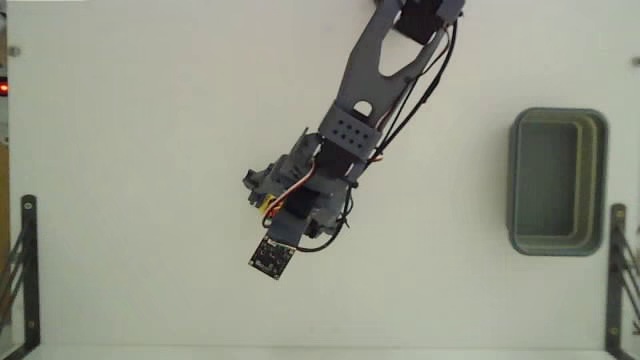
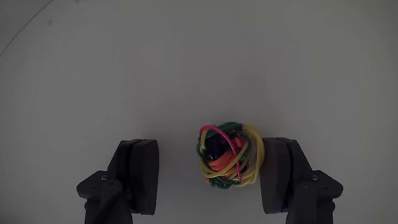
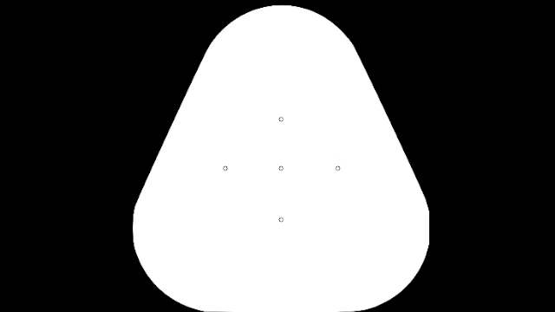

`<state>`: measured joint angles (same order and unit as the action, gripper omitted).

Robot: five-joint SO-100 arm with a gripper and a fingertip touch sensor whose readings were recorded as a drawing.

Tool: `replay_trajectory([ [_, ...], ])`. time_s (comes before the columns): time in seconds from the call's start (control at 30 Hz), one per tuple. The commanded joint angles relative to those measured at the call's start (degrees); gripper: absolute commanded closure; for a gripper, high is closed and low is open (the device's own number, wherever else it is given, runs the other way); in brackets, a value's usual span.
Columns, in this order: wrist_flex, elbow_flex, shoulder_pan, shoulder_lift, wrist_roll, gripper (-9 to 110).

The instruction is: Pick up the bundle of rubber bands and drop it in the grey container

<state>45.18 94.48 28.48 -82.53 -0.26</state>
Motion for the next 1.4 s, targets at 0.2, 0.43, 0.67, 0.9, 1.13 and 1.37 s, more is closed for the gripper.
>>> replay_trajectory([
  [0.2, -1.01, 0.01, 1.51, -1.73, 0.26, 5],
  [0.43, -1.01, 0.01, 1.51, -1.73, 0.26, 7],
  [0.67, -1.01, 0.01, 1.51, -1.73, 0.26, 9],
  [0.9, -1.01, 0.01, 1.51, -1.73, 0.26, 10],
  [1.13, -1.01, 0.01, 1.51, -1.73, 0.26, 12],
  [1.37, -1.01, 0.01, 1.51, -1.73, 0.26, 14],
])
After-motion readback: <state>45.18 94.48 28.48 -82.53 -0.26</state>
